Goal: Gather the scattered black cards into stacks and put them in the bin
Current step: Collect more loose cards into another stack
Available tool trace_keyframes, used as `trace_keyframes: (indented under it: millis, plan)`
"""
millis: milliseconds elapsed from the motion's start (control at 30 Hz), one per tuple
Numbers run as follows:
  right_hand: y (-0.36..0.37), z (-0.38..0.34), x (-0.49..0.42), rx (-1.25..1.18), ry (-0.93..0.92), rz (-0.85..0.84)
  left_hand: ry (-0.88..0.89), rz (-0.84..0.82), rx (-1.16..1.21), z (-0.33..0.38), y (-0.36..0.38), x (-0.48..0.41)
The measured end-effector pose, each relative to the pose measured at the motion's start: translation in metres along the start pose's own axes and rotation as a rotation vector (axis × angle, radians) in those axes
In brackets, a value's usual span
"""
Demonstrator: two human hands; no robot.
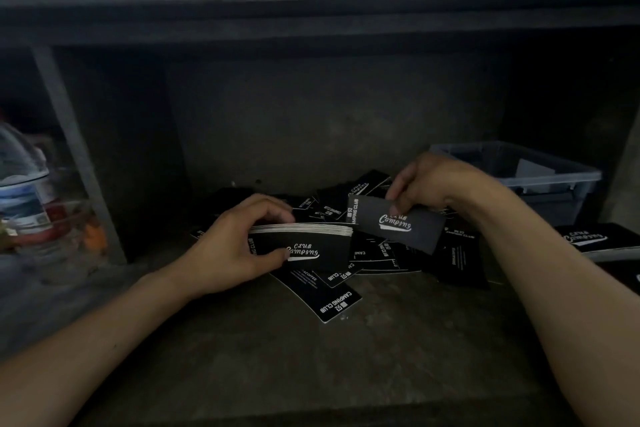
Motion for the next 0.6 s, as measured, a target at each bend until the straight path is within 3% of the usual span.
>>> trace_keyframes:
  millis: [233, 400, 467, 533, 600]
  plan:
    - [0.021, -0.019, -0.008, -0.151, -0.159, 0.037, -0.025, -0.015, 0.021, -0.005, 0.002, -0.002]
    - [0.053, -0.044, -0.002, -0.480, -0.375, -0.274, -0.014, -0.022, 0.070, -0.001, 0.004, -0.001]
    - [0.062, -0.046, -0.010, -0.653, -0.365, -0.269, -0.043, -0.058, 0.107, -0.002, 0.006, -0.001]
    - [0.059, -0.036, -0.023, -0.491, -0.383, -0.075, -0.065, -0.063, 0.092, -0.004, 0.006, 0.000]
    - [0.061, -0.025, -0.031, -0.051, -0.424, -0.016, -0.043, -0.020, 0.030, -0.003, 0.005, 0.000]
Point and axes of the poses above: each hand's wrist, its own x-axis away from the middle knuckle, its own y-axis out of the palm, z = x × y, the point moved 5 cm from there along -x, towards the middle knuckle, and after that the axes turned 13 degrees about -y, right-handed, at the moved point
